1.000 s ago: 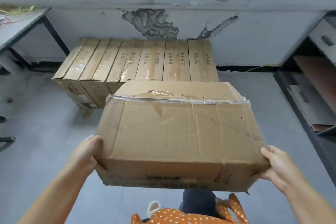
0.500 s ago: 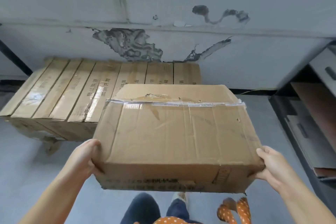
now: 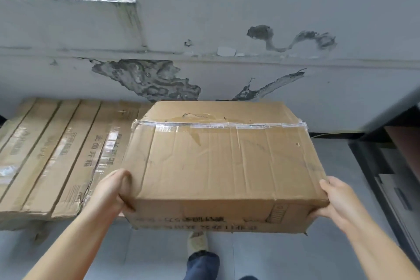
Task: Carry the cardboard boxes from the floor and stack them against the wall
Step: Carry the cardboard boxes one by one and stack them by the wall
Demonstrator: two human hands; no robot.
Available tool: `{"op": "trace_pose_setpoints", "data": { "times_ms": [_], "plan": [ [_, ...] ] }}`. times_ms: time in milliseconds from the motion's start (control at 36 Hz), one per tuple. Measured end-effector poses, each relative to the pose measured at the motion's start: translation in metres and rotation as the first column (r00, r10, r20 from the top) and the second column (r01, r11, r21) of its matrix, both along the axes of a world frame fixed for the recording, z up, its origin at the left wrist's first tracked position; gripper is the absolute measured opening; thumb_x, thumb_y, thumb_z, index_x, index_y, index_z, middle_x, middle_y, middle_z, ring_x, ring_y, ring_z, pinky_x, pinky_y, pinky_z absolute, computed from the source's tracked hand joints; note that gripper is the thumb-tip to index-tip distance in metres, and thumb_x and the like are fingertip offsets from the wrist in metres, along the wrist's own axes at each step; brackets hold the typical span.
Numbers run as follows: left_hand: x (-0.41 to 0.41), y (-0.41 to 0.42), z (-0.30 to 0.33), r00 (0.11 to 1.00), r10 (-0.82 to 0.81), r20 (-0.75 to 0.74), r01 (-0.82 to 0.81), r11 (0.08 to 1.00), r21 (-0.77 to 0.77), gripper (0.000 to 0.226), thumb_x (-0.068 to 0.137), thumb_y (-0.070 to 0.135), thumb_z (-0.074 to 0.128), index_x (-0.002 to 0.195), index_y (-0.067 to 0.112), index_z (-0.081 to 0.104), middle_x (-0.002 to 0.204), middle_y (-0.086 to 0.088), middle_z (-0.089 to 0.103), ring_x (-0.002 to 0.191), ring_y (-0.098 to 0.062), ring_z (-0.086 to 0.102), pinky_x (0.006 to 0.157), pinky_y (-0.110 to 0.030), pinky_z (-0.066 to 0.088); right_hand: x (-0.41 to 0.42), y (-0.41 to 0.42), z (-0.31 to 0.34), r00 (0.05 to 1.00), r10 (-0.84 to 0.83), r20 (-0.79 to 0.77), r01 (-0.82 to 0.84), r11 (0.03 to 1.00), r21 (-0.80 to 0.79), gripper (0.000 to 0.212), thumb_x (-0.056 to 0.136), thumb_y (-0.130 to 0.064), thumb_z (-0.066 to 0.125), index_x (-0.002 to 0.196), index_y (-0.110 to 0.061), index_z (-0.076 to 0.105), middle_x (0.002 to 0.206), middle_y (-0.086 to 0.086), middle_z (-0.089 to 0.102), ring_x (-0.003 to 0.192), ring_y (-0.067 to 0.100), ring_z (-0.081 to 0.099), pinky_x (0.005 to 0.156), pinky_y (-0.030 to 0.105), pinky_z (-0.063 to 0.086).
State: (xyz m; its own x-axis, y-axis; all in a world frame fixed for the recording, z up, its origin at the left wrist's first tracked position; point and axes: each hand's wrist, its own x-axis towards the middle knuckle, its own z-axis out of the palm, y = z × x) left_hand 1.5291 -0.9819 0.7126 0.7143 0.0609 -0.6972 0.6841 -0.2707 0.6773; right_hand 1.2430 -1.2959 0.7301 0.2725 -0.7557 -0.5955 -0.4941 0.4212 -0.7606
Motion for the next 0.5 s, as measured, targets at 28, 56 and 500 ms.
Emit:
{"op": "trace_pose_setpoints", "data": {
  "times_ms": [28,56,500],
  "plan": [
    [0.014,-0.011,-0.002,1.0,-0.016,-0.013,0.016,1.0,-0.017,0.01,0.085,0.002,0.046,0.08,0.008,0.053,0.086,-0.017,0.049,0.073,-0.03,0.047,0.07,-0.063,0.047,0.014,-0.008,-0.004,1.0,-0.007,0.001,0.007,1.0,-0.003,0.026,0.104,-0.01,0.031,0.09,-0.006,0.052,0.091,0.016,0.058,0.081,0.032,0.054,0.07,0.059,0.05],
    [0.026,-0.023,-0.005,0.999,-0.041,-0.005,0.041,0.998,-0.037,0.007,0.087,0.005,0.047,0.09,0.007,0.053,0.091,-0.016,0.051,0.069,-0.029,0.047,0.067,-0.054,0.049,0.027,-0.017,-0.009,1.0,-0.014,0.001,0.014,1.0,-0.008,0.024,0.104,-0.01,0.031,0.092,-0.006,0.052,0.091,0.016,0.058,0.084,0.032,0.054,0.074,0.063,0.049],
    [0.107,-0.121,-0.19,0.984,-0.136,0.111,0.134,0.991,0.032,0.018,0.095,0.024,0.055,0.08,0.018,0.048,0.082,-0.003,0.054,0.069,-0.018,0.051,0.065,-0.035,0.043,0.131,-0.102,-0.218,0.99,-0.017,-0.138,0.004,0.996,-0.094,0.051,0.102,-0.009,0.034,0.149,-0.027,0.025,0.147,-0.002,0.04,0.131,0.023,0.043,0.109,0.052,0.036]
  ]
}}
